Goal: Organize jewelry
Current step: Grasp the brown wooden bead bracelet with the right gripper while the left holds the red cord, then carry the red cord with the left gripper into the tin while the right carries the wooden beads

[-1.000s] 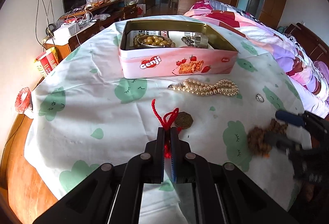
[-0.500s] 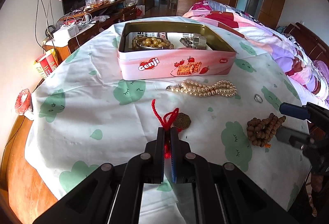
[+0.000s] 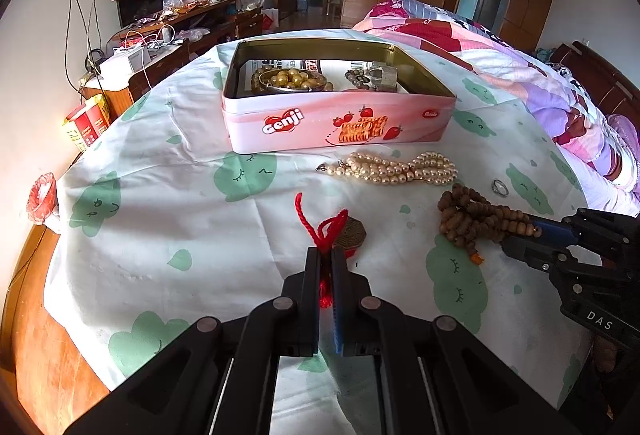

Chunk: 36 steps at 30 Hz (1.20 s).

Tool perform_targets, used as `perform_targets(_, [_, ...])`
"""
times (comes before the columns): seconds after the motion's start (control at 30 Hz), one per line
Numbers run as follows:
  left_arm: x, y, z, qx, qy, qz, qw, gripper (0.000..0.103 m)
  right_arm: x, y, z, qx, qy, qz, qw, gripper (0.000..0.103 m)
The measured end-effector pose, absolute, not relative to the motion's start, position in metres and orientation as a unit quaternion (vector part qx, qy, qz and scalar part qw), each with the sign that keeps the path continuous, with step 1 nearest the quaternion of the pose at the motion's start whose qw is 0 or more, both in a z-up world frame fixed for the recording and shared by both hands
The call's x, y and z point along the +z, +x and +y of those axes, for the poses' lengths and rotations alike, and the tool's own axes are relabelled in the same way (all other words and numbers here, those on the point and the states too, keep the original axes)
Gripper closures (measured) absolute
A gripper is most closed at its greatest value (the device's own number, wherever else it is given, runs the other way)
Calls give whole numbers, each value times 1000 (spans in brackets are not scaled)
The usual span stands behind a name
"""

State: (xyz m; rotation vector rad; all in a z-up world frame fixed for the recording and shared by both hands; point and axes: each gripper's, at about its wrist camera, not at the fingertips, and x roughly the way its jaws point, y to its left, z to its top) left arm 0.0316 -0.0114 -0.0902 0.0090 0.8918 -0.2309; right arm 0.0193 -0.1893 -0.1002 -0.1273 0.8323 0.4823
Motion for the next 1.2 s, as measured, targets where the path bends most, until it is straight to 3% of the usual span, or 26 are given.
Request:
perform_targets(0.33, [-89,31,-12,-114,5,427,897,99,-95,17,-187,239,-39,385,891,87])
perform_targets(1.2, [-45,47,-6,-114,1,376,919,99,-50,25,-189,227,2,307,924,87])
